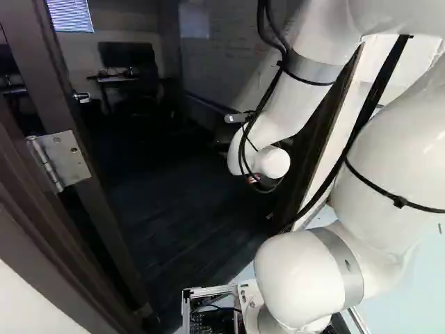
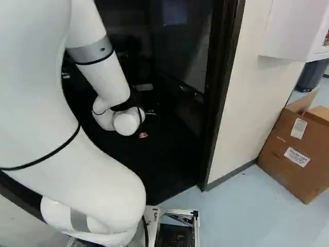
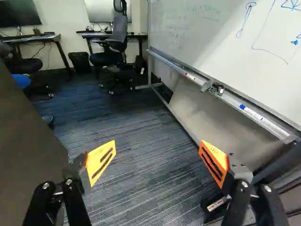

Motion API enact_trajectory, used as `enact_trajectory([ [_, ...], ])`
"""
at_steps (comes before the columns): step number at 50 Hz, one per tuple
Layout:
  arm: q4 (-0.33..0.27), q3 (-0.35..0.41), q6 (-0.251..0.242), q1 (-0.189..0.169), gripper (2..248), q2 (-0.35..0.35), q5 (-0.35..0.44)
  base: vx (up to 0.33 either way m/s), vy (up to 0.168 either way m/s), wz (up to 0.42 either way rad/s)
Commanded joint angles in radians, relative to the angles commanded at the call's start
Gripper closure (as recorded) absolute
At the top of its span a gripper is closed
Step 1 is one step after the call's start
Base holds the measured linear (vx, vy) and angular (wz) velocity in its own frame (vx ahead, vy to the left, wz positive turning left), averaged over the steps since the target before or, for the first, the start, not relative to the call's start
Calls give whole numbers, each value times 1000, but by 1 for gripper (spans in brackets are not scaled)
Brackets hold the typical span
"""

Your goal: Open the door and move inside

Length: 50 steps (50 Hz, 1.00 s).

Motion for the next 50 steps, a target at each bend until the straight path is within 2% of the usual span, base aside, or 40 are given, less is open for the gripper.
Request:
enact_trajectory([
  [25,0,0,0,0,3,0,0,87,5,7],
  [50,0,0,0,0,3,0,0,73,25,120],
])
